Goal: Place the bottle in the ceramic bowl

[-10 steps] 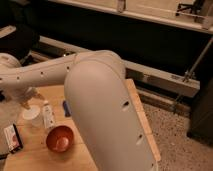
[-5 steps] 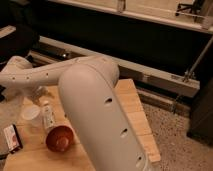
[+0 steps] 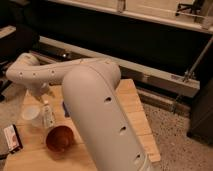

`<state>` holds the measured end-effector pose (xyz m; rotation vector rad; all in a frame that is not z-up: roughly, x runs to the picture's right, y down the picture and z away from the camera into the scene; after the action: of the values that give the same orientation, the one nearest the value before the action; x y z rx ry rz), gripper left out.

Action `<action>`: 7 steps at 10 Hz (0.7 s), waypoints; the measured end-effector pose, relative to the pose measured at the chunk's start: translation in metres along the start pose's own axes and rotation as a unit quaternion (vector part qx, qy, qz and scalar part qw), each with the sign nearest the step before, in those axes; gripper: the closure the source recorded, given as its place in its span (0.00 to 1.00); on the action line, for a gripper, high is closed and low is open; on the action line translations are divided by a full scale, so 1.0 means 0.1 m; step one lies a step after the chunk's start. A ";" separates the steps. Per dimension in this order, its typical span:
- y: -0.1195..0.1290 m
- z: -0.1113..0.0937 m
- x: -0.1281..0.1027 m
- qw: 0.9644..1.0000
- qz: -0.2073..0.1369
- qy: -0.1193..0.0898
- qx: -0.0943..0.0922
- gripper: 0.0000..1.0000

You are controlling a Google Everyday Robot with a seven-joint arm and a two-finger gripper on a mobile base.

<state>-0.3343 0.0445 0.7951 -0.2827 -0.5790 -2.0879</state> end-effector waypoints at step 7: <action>-0.13 0.21 0.16 1.000 0.013 0.009 0.003 0.20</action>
<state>-0.3546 0.0497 0.8164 -0.2662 -0.5687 -2.0612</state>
